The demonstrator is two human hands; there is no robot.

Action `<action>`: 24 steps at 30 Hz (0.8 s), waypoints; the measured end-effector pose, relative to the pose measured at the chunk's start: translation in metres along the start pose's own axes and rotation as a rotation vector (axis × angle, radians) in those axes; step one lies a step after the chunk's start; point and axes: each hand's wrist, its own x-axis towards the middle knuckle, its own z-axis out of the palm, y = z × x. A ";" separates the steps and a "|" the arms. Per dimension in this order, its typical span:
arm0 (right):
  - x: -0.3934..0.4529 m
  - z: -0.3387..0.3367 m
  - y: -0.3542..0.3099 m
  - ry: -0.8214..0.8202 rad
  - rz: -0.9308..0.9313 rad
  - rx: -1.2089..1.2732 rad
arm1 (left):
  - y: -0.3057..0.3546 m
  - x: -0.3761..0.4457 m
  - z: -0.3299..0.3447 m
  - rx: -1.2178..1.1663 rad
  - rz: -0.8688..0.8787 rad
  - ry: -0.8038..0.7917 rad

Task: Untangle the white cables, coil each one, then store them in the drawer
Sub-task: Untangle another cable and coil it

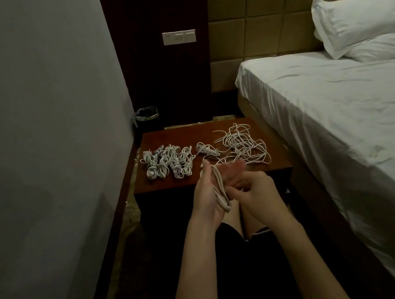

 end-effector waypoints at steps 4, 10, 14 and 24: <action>0.001 -0.007 0.009 -0.121 0.081 0.006 | 0.003 -0.001 -0.003 -0.261 0.058 0.090; -0.001 -0.031 0.000 -0.252 0.032 0.060 | 0.016 -0.001 -0.014 -0.280 0.110 0.176; 0.000 -0.031 -0.009 -0.361 -0.030 -0.074 | 0.011 0.000 -0.012 -0.146 0.137 0.202; -0.003 -0.012 -0.019 -0.373 -0.087 -0.158 | -0.001 -0.001 -0.002 0.000 -0.094 0.135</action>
